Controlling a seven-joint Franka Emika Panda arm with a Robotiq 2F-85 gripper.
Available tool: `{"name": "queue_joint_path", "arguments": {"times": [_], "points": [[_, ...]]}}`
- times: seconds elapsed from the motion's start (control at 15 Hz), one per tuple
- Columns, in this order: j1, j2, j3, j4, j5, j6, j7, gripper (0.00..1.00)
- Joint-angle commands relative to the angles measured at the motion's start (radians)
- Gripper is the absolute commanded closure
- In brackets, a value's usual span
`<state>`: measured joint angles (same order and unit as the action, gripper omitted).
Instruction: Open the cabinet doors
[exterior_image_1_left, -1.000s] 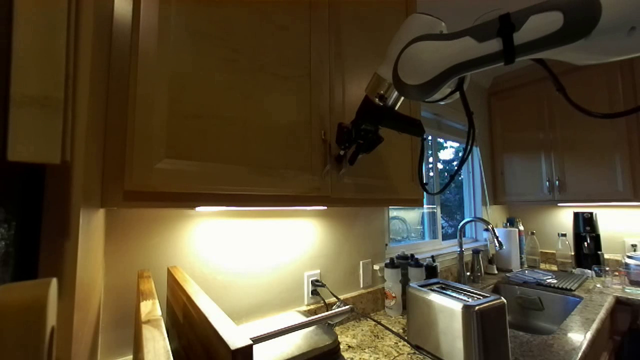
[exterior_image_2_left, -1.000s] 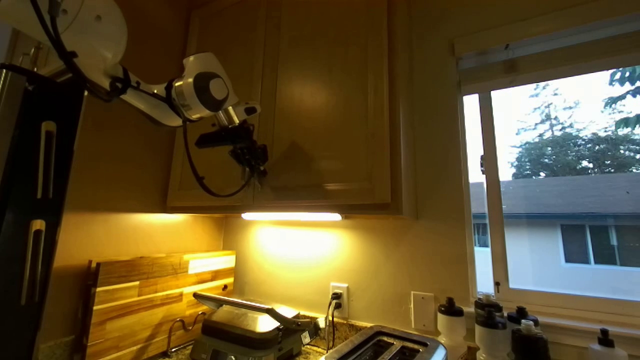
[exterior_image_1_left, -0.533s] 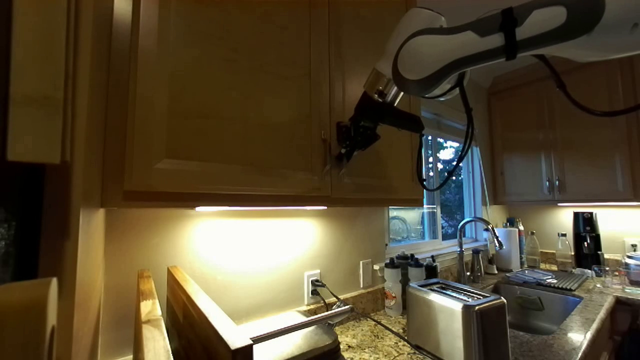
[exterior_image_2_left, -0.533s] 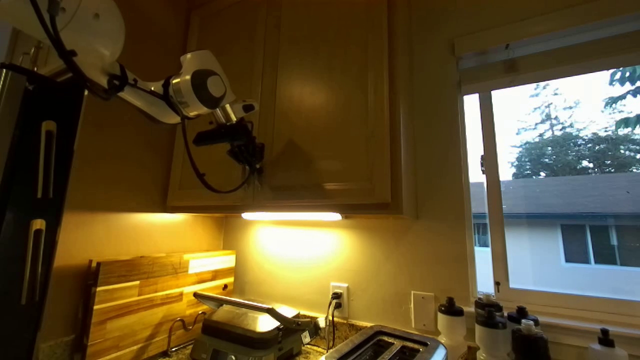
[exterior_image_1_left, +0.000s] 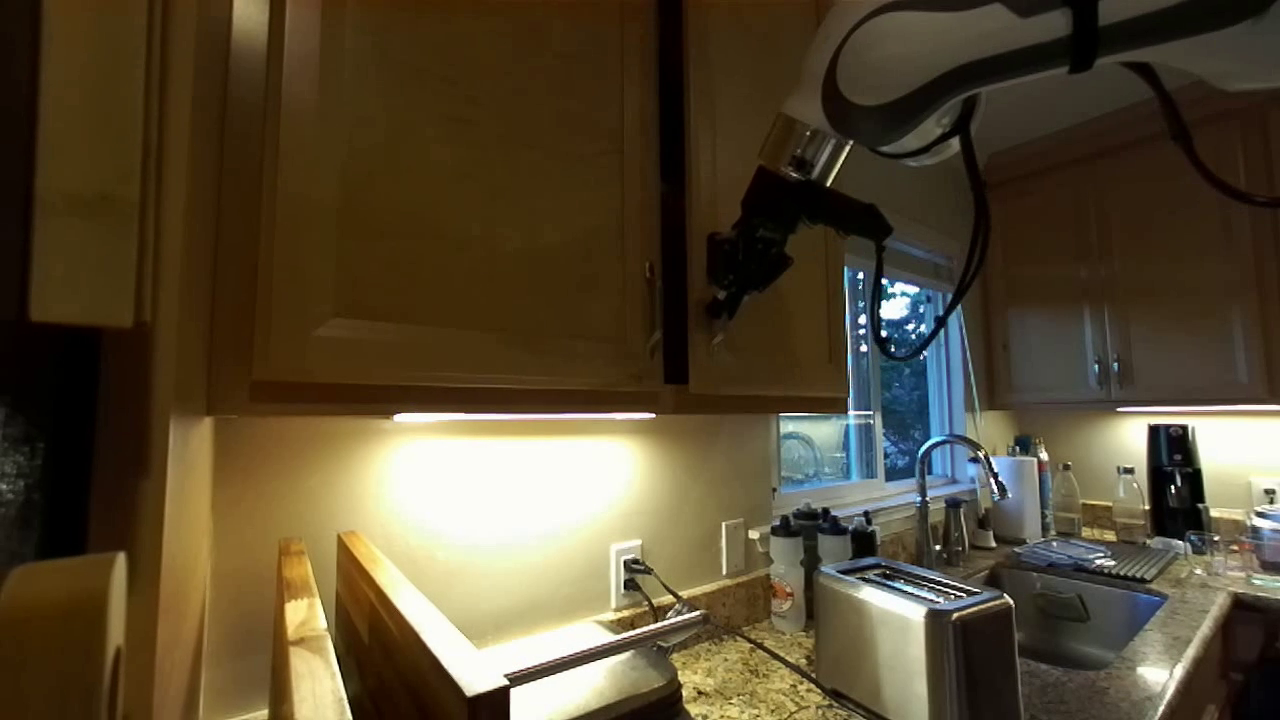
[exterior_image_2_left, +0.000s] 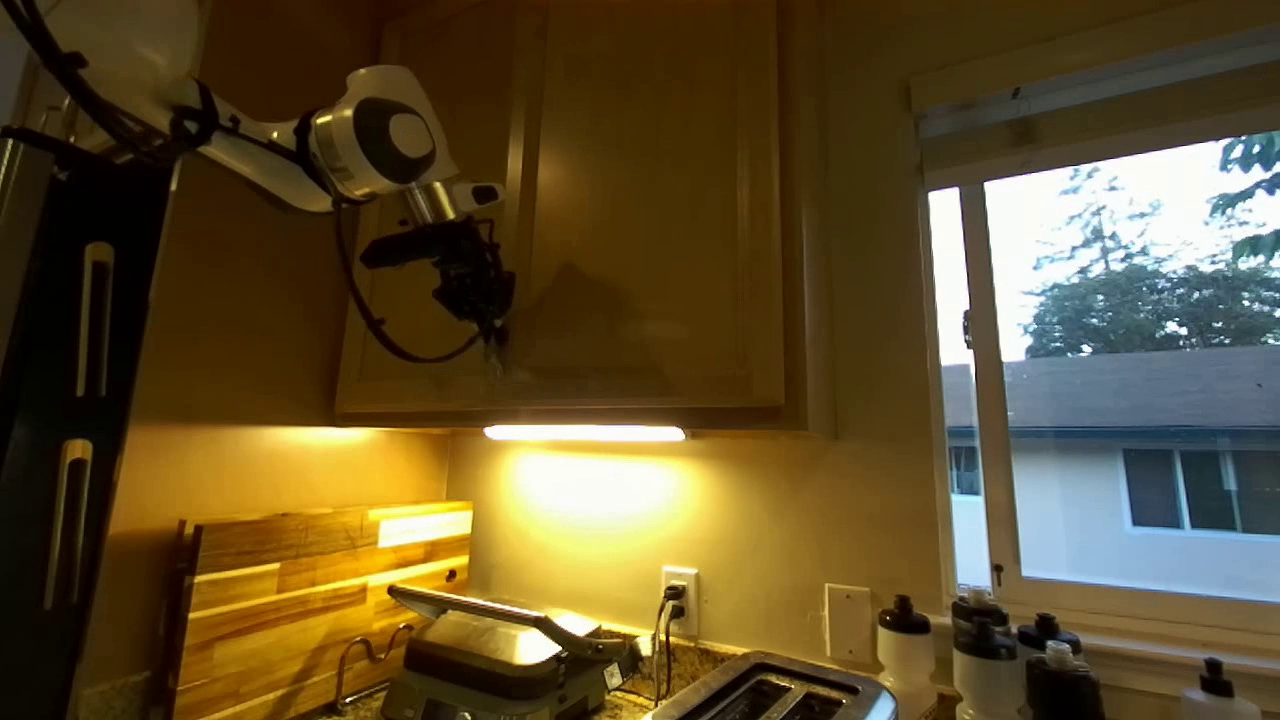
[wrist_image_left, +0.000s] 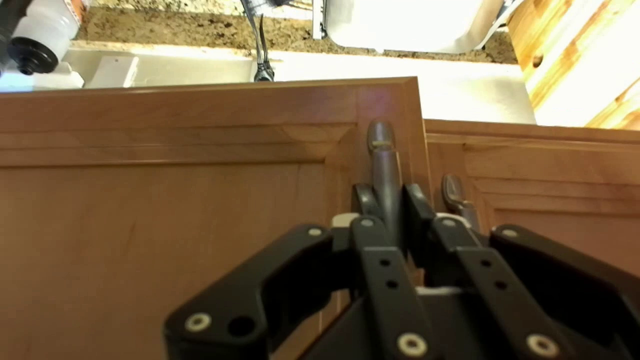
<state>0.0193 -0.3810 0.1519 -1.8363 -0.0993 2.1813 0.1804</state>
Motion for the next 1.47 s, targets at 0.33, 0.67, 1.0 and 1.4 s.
{"name": "queue_joint_path", "arguments": {"times": [0.33,0.67,1.0,1.4], "points": [[-0.078,-0.323,-0.063,-0.211,-0.061,-0.252,0.063,0.92],[-0.095,-0.389,-0.069,-0.238,-0.119,-0.476,0.005,0.4],[-0.049,-0.402,-0.078,-0.228,-0.139,-0.656,-0.105,0.08],[0.054,-0.407,-0.051,-0.233,-0.106,-0.904,-0.265,0.0]]}}
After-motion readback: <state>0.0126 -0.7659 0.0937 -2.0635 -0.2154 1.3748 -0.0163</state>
